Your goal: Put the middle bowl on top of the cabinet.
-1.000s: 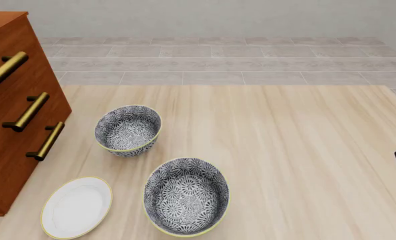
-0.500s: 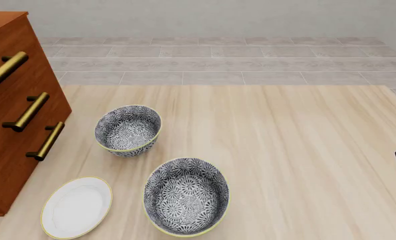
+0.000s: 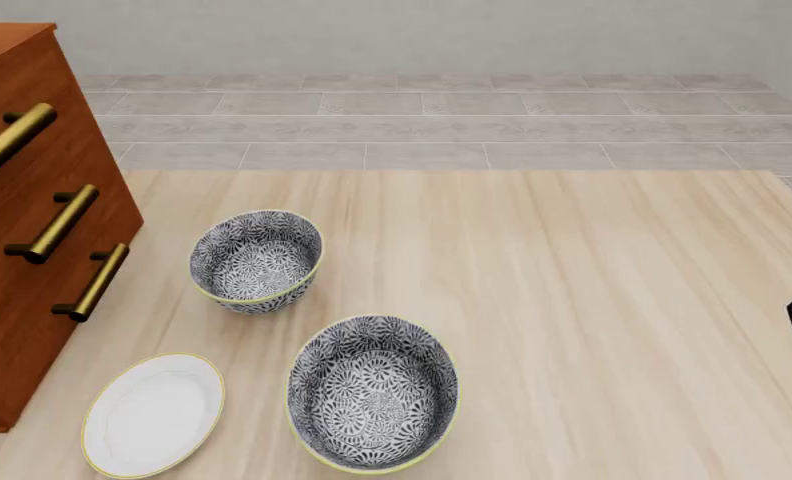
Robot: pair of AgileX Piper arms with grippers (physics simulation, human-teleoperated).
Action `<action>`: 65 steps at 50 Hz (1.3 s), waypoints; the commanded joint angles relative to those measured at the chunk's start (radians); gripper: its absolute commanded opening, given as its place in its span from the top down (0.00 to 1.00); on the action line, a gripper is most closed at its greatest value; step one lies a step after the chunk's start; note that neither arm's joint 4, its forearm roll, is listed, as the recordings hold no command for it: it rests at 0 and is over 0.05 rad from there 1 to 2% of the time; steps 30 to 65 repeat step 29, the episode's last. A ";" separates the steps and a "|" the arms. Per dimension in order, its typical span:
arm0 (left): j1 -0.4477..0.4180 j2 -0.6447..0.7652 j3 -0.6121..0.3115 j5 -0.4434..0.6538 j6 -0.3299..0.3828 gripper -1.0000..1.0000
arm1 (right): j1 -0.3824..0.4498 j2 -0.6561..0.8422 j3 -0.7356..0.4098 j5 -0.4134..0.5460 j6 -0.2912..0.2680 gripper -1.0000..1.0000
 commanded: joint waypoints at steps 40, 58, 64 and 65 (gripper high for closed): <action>0.021 -0.072 -0.049 -0.013 -0.042 0.00 | -0.005 0.000 -0.005 0.002 -0.001 0.00; 0.021 -0.072 -0.049 -0.013 -0.042 0.00 | -0.005 0.000 -0.005 0.002 -0.001 0.00; 0.021 -0.072 -0.049 -0.013 -0.042 0.00 | -0.005 0.000 -0.005 0.002 -0.001 0.00; 0.021 -0.072 -0.049 -0.013 -0.042 0.00 | -0.005 0.000 -0.005 0.002 -0.001 0.00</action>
